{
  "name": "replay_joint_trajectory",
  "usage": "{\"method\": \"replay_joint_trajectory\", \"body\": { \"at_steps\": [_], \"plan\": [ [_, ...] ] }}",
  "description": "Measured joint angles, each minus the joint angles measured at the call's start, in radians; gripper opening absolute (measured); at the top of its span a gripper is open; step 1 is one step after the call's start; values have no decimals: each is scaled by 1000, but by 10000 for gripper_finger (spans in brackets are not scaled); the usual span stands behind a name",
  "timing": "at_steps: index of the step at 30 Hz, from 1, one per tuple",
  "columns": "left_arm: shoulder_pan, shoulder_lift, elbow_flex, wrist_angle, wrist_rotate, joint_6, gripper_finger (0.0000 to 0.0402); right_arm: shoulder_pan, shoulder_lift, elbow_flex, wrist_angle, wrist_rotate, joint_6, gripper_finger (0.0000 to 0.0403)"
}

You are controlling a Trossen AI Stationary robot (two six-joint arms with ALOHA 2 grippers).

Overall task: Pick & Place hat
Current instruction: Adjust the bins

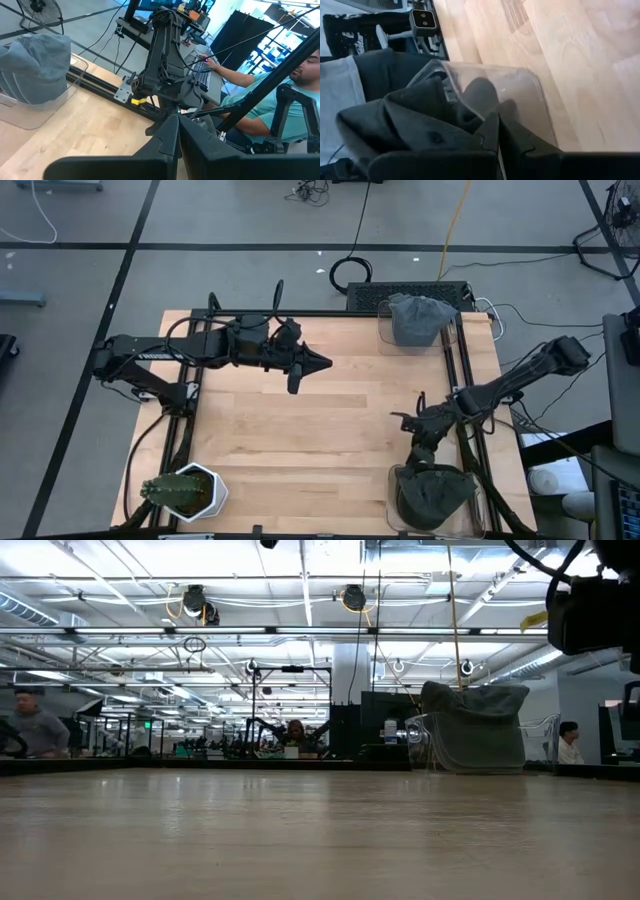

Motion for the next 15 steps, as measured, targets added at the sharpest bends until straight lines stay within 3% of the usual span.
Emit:
{"method": "replay_joint_trajectory", "body": {
  "at_steps": [10,15],
  "plan": [
    [0,0,0,-8,-7,-6,21,-1,122,0,169,5,-62,0],
    [0,0,0,-7,-7,-5,21,-2,147,1,164,-11,-61,0]
  ]
}}
